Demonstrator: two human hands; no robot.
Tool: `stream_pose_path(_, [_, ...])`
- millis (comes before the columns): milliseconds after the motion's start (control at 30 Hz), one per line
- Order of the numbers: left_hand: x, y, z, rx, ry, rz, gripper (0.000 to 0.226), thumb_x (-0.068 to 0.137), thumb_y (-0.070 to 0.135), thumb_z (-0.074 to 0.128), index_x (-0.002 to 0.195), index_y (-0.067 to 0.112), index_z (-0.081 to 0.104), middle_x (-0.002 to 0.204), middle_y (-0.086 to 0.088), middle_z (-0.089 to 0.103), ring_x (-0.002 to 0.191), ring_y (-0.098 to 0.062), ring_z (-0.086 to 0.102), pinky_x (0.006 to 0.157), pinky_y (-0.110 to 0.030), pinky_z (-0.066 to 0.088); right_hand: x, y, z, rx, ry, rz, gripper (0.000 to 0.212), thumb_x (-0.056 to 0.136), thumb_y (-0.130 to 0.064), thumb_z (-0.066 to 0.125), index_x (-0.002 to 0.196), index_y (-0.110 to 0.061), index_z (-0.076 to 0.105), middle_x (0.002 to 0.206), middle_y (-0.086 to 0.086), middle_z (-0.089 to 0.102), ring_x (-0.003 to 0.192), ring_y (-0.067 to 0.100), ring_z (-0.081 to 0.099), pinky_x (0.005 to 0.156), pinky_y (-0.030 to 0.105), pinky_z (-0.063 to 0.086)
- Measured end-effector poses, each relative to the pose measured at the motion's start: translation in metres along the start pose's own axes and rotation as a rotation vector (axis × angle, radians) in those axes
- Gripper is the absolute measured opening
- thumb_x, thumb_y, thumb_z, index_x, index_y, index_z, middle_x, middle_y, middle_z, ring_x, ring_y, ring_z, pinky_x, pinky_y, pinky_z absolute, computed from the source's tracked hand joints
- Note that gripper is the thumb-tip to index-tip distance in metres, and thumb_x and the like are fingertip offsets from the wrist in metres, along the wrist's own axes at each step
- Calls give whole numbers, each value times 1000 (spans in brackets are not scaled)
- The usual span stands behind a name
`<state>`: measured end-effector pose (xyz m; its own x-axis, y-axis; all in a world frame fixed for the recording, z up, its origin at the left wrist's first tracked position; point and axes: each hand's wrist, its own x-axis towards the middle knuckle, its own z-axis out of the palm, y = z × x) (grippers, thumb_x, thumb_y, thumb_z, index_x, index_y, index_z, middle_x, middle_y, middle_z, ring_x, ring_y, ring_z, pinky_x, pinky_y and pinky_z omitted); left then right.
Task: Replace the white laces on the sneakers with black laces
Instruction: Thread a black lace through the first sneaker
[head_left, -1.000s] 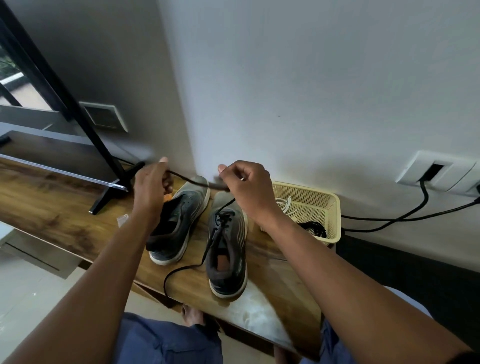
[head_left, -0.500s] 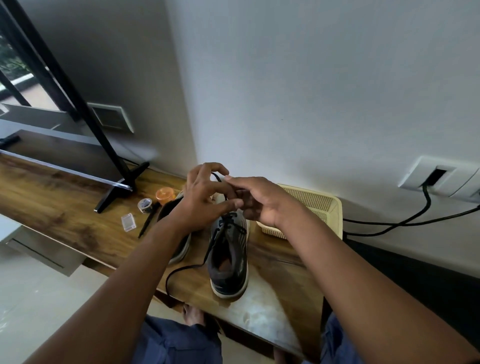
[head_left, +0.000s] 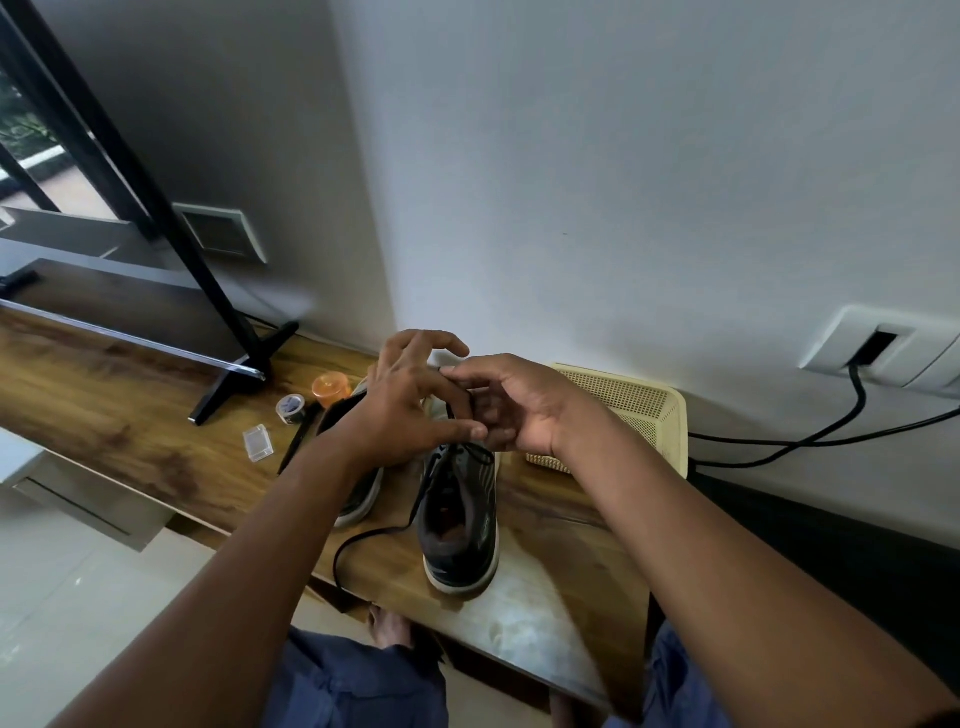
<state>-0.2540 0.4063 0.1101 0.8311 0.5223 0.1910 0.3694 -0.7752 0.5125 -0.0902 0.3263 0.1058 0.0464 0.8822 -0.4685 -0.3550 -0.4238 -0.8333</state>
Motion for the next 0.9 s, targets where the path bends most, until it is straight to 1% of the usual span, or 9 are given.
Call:
stream_pose_path(133, [0,1,0,-37,-8,31,20,77,44,91,81,26,84,153,13,43,149,-17,21,118,-54,28,4,1,1,-26,110,6,18,83,-23,73,68,-21,63,57,-4,51,45,9,35,49,24,20])
stream_pose_path(233, [0,1,-1,-447,138,6,29,83,44,76,86,15,84,146,8,56,143,-12,43,110,-41,38,0,1,2,-192,271,-86,13,70,-27,75,78,-21,68,71,-6,58,54,9,40,47,21,28])
stream_pose_path(300, [1,2,-2,-554,310,-84,23,90,38,73,82,18,83,120,8,72,114,-5,65,92,-37,54,1,2,2,-288,359,-157,12,74,-24,83,75,-22,72,72,-13,62,62,8,44,52,23,30])
stream_pose_path(400, [2,-8,1,-343,442,-298,27,97,49,70,79,31,80,81,12,77,73,-4,71,68,-35,57,6,6,0,-313,374,-249,17,83,-16,85,75,-25,73,81,-18,65,72,1,54,54,23,34])
stream_pose_path(500, [2,-16,5,-411,319,-411,35,92,61,70,80,31,82,74,7,77,70,-15,75,67,-36,62,5,7,4,-348,302,-388,16,86,-16,84,75,-19,72,64,-20,65,58,-9,58,53,8,39])
stream_pose_path(600, [3,-15,6,-563,287,-365,19,93,45,77,80,32,83,71,2,77,59,-5,66,55,-22,52,4,8,13,-417,320,-468,16,91,-18,80,80,-9,73,77,-1,74,68,3,60,68,22,47])
stream_pose_path(667, [3,-14,5,-616,330,-360,15,94,34,78,82,27,83,73,-1,77,61,-4,65,55,-18,51,3,7,16,-425,304,-460,16,96,-22,75,85,-10,71,86,9,78,64,6,60,63,25,47])
stream_pose_path(767, [6,-13,0,-777,401,-455,15,98,25,74,87,16,80,81,-7,78,74,-14,71,72,-32,60,-1,8,16,-408,212,-419,13,98,-22,72,91,-14,65,74,6,76,47,4,54,48,16,41])
stream_pose_path(900, [7,-14,-5,-836,373,-563,31,96,39,75,89,9,77,82,-7,79,73,-23,76,68,-33,64,2,11,16,-464,223,-431,11,94,-16,76,96,-12,65,74,8,75,61,11,62,62,22,47])
